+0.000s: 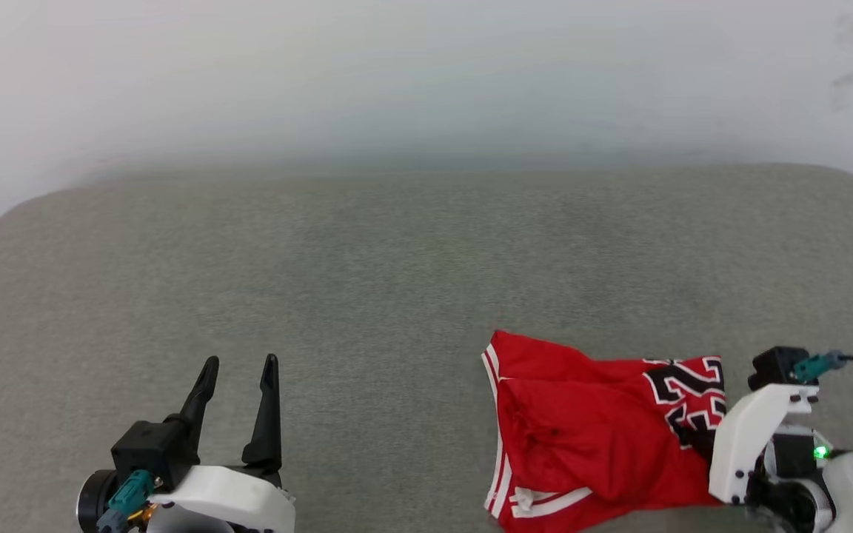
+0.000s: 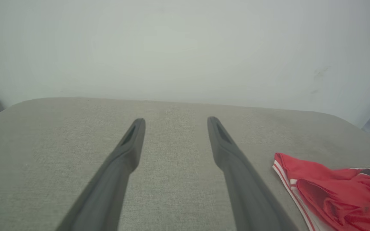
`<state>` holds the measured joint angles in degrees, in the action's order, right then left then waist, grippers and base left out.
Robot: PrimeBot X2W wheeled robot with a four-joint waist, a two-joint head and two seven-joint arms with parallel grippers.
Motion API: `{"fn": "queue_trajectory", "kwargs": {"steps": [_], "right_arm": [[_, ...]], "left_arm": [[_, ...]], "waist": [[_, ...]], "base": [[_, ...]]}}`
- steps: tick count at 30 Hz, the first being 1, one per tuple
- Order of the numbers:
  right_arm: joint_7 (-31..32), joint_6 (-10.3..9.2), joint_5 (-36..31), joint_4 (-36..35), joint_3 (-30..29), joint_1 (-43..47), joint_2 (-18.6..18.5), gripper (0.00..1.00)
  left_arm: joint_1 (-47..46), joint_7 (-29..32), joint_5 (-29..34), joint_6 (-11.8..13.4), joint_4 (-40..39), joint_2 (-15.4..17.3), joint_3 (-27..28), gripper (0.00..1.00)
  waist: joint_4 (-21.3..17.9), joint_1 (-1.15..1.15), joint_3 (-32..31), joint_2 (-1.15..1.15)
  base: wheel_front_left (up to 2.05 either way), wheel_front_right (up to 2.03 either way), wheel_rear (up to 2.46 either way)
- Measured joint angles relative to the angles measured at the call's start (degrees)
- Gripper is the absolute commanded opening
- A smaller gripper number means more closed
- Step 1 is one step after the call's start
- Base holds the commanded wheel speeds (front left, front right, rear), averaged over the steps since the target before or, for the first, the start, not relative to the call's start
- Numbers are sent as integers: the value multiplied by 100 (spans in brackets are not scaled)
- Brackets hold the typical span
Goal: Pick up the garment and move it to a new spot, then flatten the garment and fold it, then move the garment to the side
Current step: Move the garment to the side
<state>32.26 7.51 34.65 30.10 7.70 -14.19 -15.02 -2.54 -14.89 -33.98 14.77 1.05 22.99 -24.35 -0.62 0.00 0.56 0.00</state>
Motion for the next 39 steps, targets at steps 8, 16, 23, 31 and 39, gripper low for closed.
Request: {"fn": "queue_trajectory", "kwargs": {"steps": [8, 16, 23, 31, 39], "right_arm": [[-182, 0, -1053, 105, 152, -1034, -237, 0], [-1127, 0, -1692, 687, -519, -2137, -490, 0], [-1746, 0, -2190, 1338, -1424, -2845, -632, 0], [-2795, 0, -2778, 1942, -1924, -3136, -513, 100], [-3800, 0, -3423, 2424, -2398, -3145, -394, 100]], "left_arm": [[-482, 2, 176, -116, -245, -8, -43, 100], [-1332, 197, 412, -325, -420, 127, -142, 100], [-1723, 370, 539, -421, -534, 314, -153, 100], [-1960, 474, 602, -447, -631, 432, -147, 100], [-1912, 423, 543, -468, -443, 339, -241, 100]], "waist": [[-1074, 0, 369, 0], [-1698, 1, 1372, 0], [-1931, 1, 2189, 0], [-1930, 1, 2692, 0], [-1884, 0, 2452, 0]], "base": [[0, 0, 0], [0, 0, 0], [0, 0, 0], [0, 0, 0], [0, 0, 0]]}}
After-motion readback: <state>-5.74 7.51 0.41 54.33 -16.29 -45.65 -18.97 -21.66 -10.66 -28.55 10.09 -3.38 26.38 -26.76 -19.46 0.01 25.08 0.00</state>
